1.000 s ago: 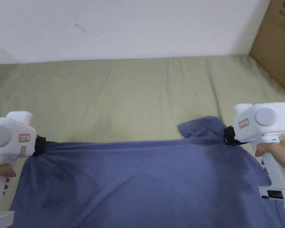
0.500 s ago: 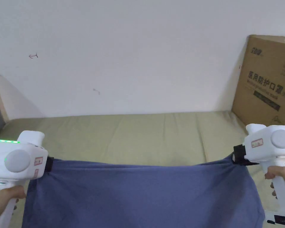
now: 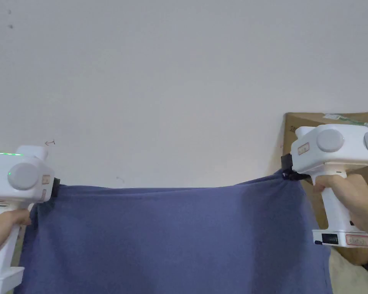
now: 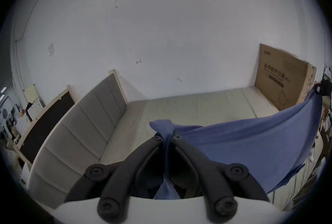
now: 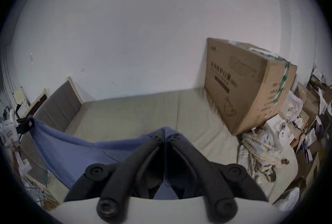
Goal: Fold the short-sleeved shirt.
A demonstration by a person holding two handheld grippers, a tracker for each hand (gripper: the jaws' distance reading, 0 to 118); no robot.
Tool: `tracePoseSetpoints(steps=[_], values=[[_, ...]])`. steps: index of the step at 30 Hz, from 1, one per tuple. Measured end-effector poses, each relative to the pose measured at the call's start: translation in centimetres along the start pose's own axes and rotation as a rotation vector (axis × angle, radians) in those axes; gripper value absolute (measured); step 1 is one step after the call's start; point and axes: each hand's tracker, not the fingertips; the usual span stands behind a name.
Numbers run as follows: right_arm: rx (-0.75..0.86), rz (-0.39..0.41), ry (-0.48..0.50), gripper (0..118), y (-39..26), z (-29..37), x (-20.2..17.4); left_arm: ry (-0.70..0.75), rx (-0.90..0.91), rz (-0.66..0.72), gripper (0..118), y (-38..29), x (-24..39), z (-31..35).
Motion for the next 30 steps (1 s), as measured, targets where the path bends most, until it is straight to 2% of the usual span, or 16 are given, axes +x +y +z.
tracePoseSetpoints(steps=[8,11,18,21,24,27,30], values=[[0.134,-0.038,-0.005,3,9.7,1.6,-1.4,0.045,0.086,0.062,3,9.5,-0.7,-1.0],[0.206,0.011,-0.031,3,13.4,2.1,-2.8,0.078,0.144,0.082,3,13.3,-0.7,-1.5],[0.296,0.026,-0.072,3,21.5,2.3,-5.3,0.118,0.217,0.092,3,21.3,-0.9,-2.3],[0.328,0.047,-0.071,3,23.0,2.6,-5.7,0.128,0.242,0.093,3,23.0,-1.3,-2.5],[0.331,0.025,-0.052,3,23.1,1.6,-5.2,0.129,0.248,0.095,3,23.5,-1.7,-3.5],[0.318,0.022,-0.043,3,21.5,-0.5,-5.0,0.11,0.255,0.126,3,22.1,-1.9,-5.4],[0.236,0.029,-0.029,3,18.9,-4.4,-4.7,0.12,0.23,0.112,3,18.9,-1.1,-8.8]])
